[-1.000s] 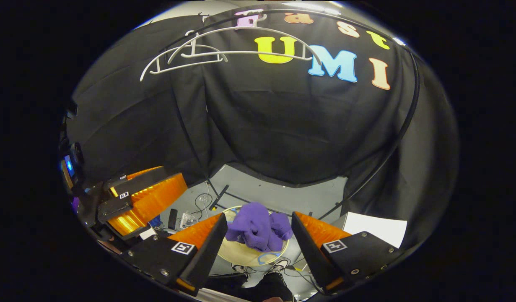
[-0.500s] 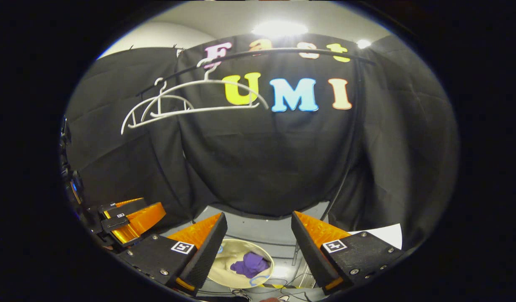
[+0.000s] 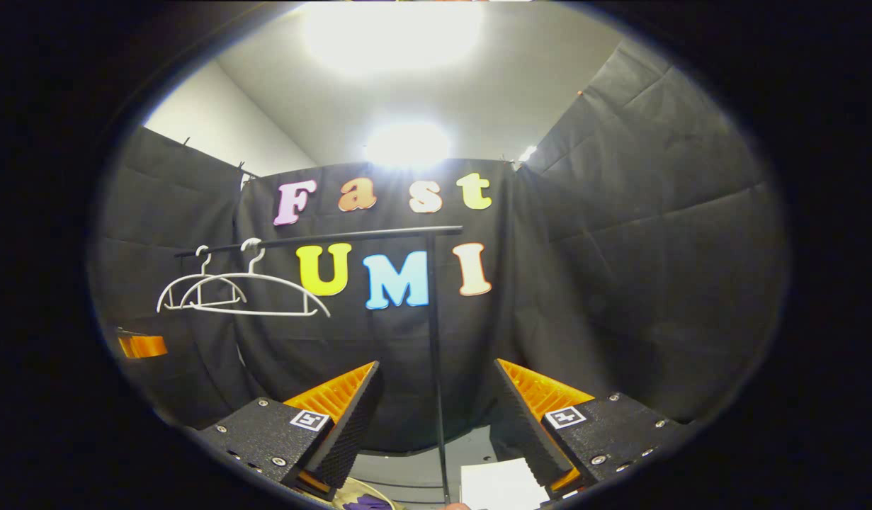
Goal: Grasp the clothes on the hanger with both hands and then place them into the laundry hamper below.
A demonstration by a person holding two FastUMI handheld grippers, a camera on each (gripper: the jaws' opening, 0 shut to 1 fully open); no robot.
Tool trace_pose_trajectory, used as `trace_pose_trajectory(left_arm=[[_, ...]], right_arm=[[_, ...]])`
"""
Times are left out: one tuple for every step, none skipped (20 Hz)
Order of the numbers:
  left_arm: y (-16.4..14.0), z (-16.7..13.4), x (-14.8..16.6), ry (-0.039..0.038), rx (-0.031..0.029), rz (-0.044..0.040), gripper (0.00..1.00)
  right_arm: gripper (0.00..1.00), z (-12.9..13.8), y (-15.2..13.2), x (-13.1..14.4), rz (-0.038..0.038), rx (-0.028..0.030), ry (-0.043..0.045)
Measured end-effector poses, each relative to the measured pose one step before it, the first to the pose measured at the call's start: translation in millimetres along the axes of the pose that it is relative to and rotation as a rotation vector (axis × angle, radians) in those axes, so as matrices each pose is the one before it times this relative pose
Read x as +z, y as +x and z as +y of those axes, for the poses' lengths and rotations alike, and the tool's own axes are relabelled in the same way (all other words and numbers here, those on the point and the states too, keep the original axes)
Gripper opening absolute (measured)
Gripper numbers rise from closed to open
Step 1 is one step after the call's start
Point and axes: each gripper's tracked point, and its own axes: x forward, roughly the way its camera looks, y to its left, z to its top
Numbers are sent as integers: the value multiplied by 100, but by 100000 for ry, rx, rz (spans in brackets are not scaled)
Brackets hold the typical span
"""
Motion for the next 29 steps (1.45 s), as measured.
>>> trace_pose_trajectory(left_arm=[[-1075,20,356,-868,1561,-961,92],[-1026,-111,691,272,669,-1888,92],[-940,84,639,1105,1188,-2490,92],[-844,78,813,1158,1062,-2771,92],[-681,-211,406,656,-139,-2272,92],[-445,-294,331,-425,-909,-1469,92],[-361,-93,72,-968,-787,-583,88],[-171,192,67,-1177,-150,-560,90],[82,310,141,-948,-173,-688,92],[38,188,301,-580,-216,-669,92],[-107,190,372,-324,-486,-811,90],[93,130,458,244,-1240,-790,89],[120,212,270,813,-1192,-982,89],[77,189,205,914,-600,-870,89],[124,369,46,435,97,-745,92],[26,341,-71,-187,197,-300,92],[-125,284,-187,-846,182,-514,92],[-13,270,-177,-1135,-240,-513,92],[-215,412,-4,-1428,-220,-1293,89],[-230,582,35,-1499,271,-1499,90],[-190,526,157,-1010,-157,-1946,92],[-310,494,216,-535,-130,-2263,89],[-66,350,76,-176,-702,-2176,89],[-123,97,130,249,-1633,-1246,92],[-219,-50,-308,395,-1913,-605,92],[-234,-35,-390,673,-1258,748,89],[-256,131,-294,472,-264,340,86],[-187,-22,-254,-177,-308,27,89],[-144,-209,-308,-529,-692,86,89]], right_arm=[[95,-1821,-468,175,-79,-2129,-38],[94,-1756,-129,138,-300,-2571,480],[94,-1220,-87,-4,-132,-1999,117],[94,-1139,-20,-247,571,-2335,-587],[93,-897,-68,-524,1199,-1833,-1169],[94,-494,-358,-340,793,-963,-1343],[94,-200,-469,-331,1156,-920,-1463],[95,193,-300,-479,1415,-481,-961],[95,588,-380,-227,1871,98,-312],[95,628,-258,-161,1318,357,373],[95,1073,-229,88,904,977,914],[95,959,-165,187,-194,1320,693],[95,1136,-134,278,-528,1601,493],[95,985,-108,234,-742,1609,-76],[95,722,-46,-6,-119,785,-304],[95,647,-219,118,-340,726,-366],[95,764,-338,394,-1044,1248,-406],[95,644,-272,486,-1674,1476,-226],[95,540,-164,291,-1657,1496,30],[95,385,-119,80,-830,1210,-17],[95,474,-72,-190,-640,1417,-419],[92,364,29,-139,-264,1534,-1113],[95,198,-88,-382,591,682,-1469],[95,-35,-4,-303,250,-3,-1598],[95,-42,-97,-28,84,-531,-1013],[95,-60,-238,-76,179,-1310,184],[95,150,-421,-60,-126,-591,1200],[91,338,-391,-7,-754,-76,1693],[91,468,-472,54,-344,-75,1352]])
